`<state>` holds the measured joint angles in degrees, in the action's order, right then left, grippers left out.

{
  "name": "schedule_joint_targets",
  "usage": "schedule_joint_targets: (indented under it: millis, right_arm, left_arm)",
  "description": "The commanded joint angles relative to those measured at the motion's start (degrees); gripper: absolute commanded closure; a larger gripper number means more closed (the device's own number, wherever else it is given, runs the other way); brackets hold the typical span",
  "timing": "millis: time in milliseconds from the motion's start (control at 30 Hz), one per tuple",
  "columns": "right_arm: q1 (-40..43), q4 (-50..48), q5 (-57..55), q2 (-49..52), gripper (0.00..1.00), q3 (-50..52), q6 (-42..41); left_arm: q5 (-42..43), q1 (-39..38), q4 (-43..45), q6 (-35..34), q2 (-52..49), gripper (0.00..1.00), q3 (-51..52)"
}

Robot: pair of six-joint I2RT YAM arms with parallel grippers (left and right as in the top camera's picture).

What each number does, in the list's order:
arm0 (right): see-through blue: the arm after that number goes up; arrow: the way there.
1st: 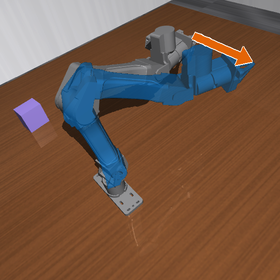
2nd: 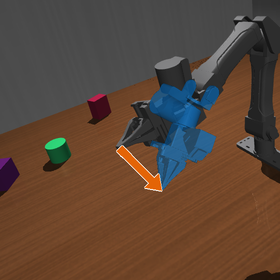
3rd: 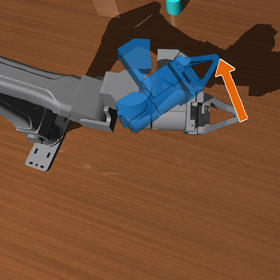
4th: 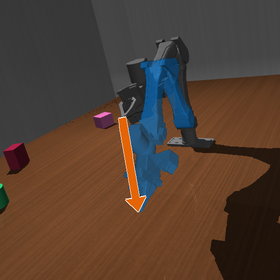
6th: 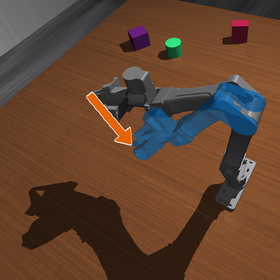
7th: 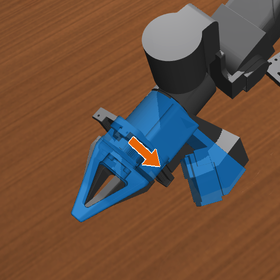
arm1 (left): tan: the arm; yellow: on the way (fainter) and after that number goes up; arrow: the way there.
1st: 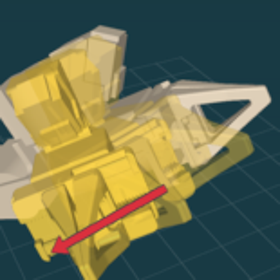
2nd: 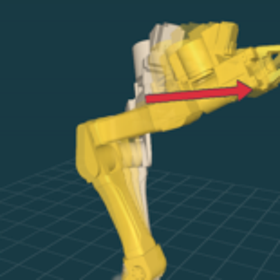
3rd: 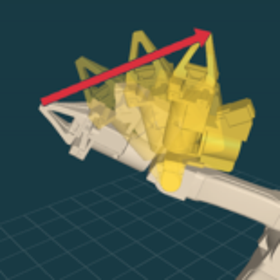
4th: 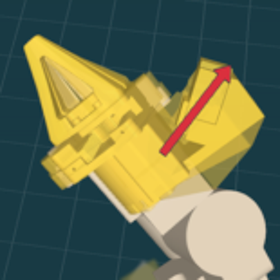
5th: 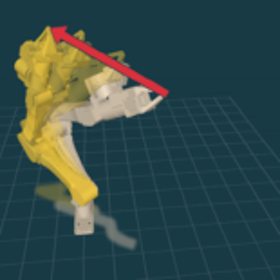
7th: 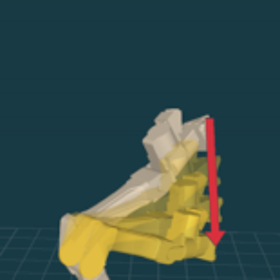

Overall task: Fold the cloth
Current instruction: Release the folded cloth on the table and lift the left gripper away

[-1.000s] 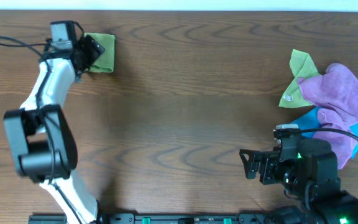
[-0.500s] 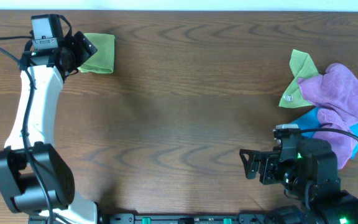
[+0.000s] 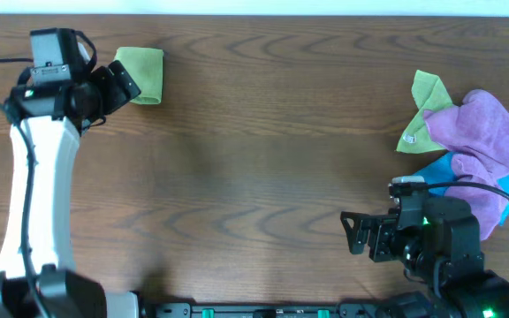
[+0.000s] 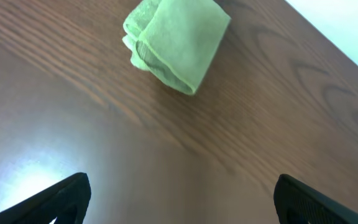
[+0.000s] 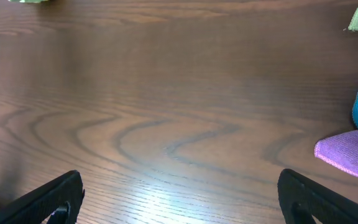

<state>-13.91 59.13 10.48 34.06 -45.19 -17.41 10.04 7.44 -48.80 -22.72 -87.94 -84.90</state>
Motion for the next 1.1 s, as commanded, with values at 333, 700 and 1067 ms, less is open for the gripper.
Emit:
schedule_joint_targets:
  millis: [333, 700, 1067]
  right_arm:
    - [0.5, 0.1, 0.0, -0.2, 0.01, 0.3, -0.6]
    - [0.5, 0.1, 0.0, -0.2, 0.01, 0.3, -0.6]
    - [0.5, 0.1, 0.0, -0.2, 0.01, 0.3, -0.6]
  left_arm:
    - [-3.4, 0.0, -13.4, 6.4, 19.1, 0.05, -1.1]
    - [-9.2, 0.0, -27.8, 9.5, 31.0, 0.05, -1.0]
    - [-8.4, 0.0, -21.4, 10.4, 42.6, 0.05, 13.5]
